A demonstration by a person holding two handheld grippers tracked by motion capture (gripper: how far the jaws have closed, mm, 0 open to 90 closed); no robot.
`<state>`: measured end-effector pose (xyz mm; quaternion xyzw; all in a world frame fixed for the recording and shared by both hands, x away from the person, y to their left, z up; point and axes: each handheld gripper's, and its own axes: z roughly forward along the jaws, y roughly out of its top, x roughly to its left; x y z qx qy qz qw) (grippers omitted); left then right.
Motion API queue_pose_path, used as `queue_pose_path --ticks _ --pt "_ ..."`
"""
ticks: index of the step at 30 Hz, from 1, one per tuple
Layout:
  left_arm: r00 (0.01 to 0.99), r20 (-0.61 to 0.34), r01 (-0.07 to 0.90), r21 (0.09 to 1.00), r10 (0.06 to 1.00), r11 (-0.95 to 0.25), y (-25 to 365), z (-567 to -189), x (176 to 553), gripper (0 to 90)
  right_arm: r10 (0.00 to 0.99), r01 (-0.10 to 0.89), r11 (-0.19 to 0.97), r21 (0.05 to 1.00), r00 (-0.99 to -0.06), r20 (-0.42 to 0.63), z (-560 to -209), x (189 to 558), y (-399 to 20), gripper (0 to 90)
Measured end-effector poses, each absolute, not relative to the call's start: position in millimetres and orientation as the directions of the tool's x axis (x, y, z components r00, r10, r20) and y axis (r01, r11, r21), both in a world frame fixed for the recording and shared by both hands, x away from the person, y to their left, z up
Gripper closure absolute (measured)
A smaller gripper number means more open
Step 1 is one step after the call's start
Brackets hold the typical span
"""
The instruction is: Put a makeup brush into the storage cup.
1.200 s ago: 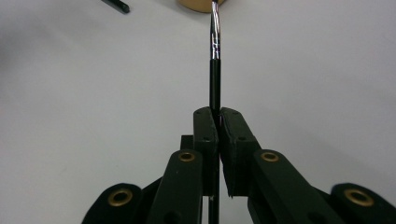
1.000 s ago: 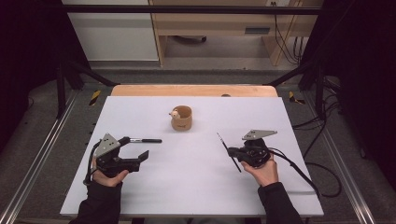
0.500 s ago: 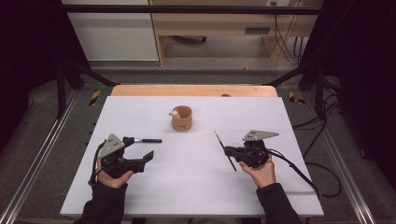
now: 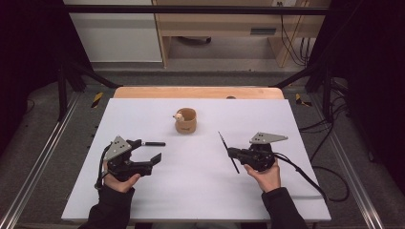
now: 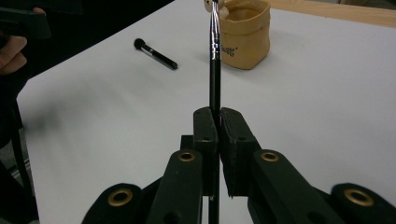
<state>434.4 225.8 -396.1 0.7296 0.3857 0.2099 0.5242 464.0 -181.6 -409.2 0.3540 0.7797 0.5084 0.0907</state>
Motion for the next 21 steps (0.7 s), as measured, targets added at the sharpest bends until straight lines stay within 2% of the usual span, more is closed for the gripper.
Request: queue_pose_path --ticks 21 --pt "0.642 -0.098 0.313 0.939 0.760 -0.144 205.8 -384.4 435.9 8.7 0.626 0.392 0.206 0.897 -0.757 0.187 -402.6 460.2 -172.1 85.9"
